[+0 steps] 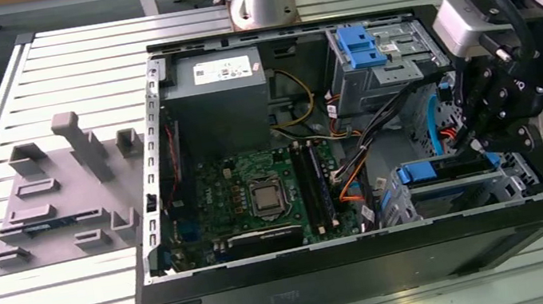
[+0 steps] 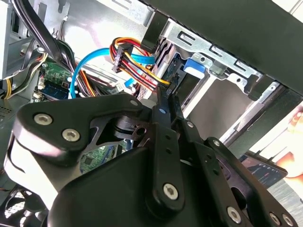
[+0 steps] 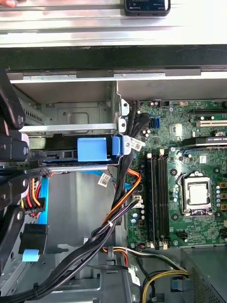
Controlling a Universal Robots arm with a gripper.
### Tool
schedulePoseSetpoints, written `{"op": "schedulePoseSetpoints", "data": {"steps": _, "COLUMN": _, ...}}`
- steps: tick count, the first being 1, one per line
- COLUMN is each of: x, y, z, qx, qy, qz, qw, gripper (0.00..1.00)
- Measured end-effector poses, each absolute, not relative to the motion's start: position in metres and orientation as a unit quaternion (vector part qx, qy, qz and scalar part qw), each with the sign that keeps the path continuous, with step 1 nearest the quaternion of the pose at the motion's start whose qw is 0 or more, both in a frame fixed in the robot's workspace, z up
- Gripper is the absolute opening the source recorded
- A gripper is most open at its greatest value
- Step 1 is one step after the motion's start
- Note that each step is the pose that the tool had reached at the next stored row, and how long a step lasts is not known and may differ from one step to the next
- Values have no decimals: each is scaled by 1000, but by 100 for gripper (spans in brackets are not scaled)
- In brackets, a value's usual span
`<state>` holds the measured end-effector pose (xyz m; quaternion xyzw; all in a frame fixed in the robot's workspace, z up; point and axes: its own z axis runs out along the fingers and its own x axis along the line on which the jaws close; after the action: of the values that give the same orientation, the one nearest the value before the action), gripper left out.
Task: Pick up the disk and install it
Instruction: 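Insert the first disk wire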
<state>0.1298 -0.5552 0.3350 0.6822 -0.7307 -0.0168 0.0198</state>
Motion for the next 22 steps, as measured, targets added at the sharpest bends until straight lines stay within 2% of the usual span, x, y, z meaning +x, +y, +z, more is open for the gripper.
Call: {"op": "schedulePoseSetpoints", "data": {"steps": 22, "x": 132, "y": -557, "z": 336, "qx": 681, "qy": -731, "qz": -21, "qw": 24, "gripper": 17}}
